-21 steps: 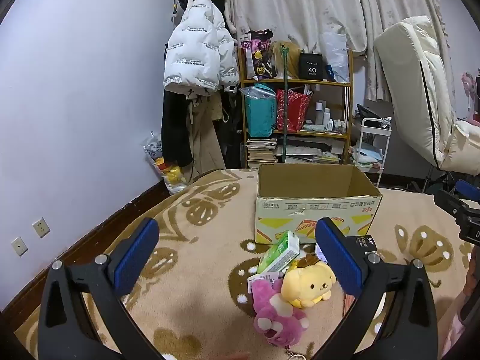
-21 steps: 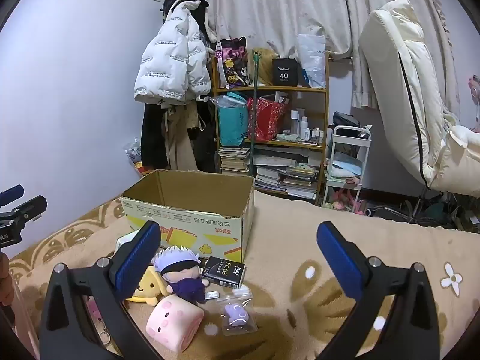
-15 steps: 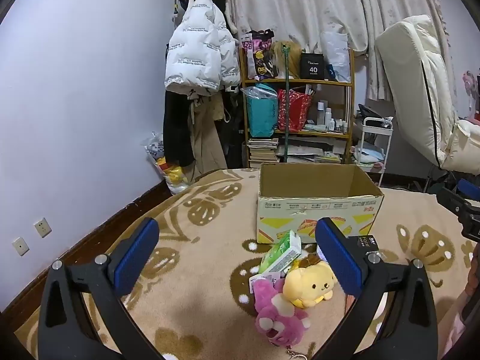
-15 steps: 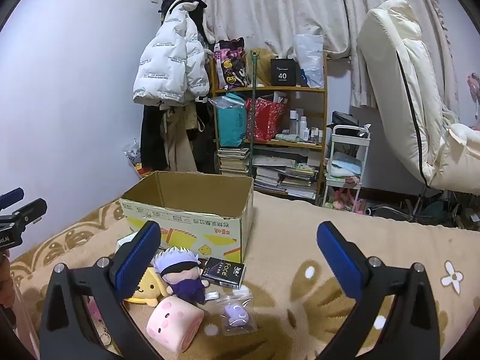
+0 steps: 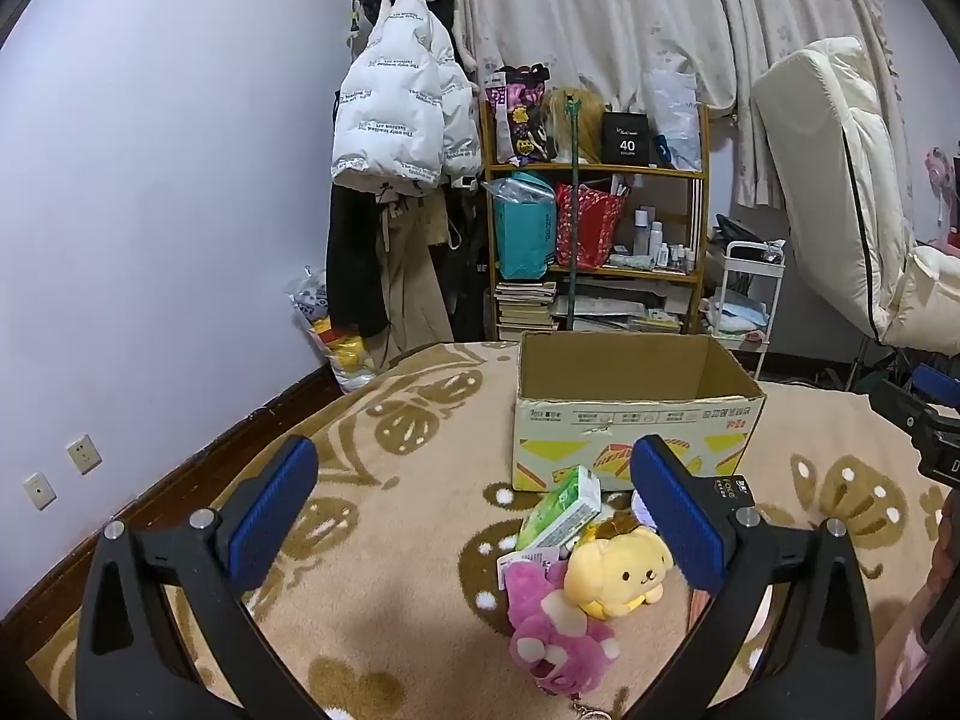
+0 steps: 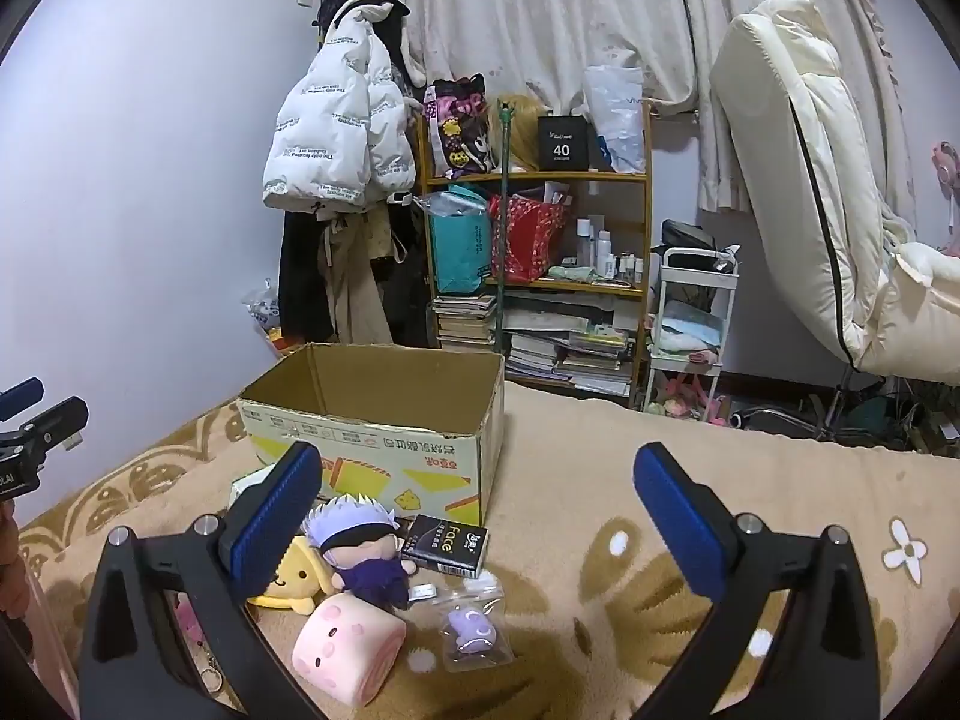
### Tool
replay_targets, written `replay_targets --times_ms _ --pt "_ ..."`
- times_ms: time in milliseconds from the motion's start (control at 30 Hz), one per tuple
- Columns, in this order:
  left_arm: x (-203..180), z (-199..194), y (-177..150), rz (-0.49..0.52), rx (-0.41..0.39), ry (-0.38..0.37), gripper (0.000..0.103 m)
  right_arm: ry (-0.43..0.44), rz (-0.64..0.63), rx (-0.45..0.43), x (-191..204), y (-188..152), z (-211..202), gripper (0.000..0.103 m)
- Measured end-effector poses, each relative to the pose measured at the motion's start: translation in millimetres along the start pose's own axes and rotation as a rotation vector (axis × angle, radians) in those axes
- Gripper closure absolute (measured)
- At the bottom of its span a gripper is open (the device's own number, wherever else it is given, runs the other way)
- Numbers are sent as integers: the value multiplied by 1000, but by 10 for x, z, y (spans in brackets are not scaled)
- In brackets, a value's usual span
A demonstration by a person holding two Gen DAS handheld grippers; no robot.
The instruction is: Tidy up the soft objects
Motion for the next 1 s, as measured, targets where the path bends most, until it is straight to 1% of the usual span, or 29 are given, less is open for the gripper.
replay_targets --times_ms 500,1000 --pt "-34 -32 29 1 -5 0 1 2 9 -9 -14 63 -31 0" --pt "-30 -27 15 2 -6 0 1 3 18 -14 -27 41 -33 0"
Point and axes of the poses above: each gripper's, at about its wrist camera, not at the fingertips, and z roughly the way its jaws point, x to its left, y to its top, the point moved 2 cm from there along z, roughly the way its jaws point, and after that the axes turned 14 degrees about -z, right-handed, at the moved point
